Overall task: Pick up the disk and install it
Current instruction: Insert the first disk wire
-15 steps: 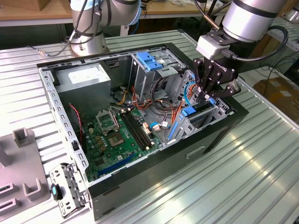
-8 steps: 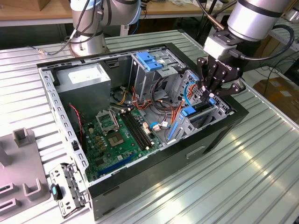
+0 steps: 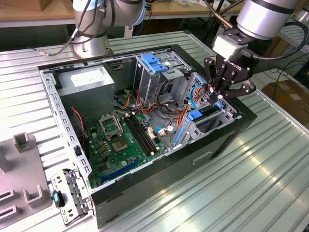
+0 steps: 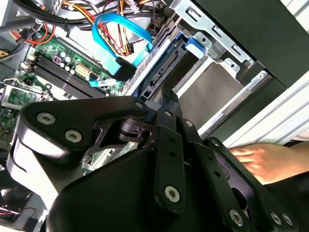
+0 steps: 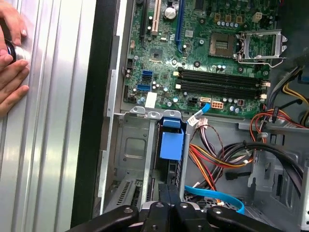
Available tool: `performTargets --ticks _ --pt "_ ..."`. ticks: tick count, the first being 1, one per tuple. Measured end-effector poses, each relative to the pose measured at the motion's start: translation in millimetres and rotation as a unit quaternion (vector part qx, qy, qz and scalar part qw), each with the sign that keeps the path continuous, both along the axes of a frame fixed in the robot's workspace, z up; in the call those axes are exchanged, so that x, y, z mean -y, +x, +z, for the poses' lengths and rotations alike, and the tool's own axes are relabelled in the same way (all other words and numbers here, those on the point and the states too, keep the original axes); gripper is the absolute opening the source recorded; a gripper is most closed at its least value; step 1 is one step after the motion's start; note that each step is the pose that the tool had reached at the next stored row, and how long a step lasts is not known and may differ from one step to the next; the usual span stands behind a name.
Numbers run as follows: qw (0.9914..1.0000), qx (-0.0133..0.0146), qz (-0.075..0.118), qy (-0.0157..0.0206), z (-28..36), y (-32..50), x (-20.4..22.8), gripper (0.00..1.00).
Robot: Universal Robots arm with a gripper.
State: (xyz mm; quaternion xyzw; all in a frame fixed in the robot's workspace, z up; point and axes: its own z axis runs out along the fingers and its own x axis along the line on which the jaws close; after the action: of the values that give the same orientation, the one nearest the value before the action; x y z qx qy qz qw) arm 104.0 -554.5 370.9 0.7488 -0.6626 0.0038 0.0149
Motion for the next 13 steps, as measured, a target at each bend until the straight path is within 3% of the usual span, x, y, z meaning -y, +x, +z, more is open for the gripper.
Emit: performTargets --ticks 9,11,13 --pt "0.99989 -0.0004 0.015 0.0000 2.1 1.2 0.0 0.11" --pt "0.99954 -0.0004 0.030 0.0000 2.1 1.2 0.0 0.11" --pt "0.99831 -0.0004 0.058 0.0000 2.0 1.6 0.0 0.11"
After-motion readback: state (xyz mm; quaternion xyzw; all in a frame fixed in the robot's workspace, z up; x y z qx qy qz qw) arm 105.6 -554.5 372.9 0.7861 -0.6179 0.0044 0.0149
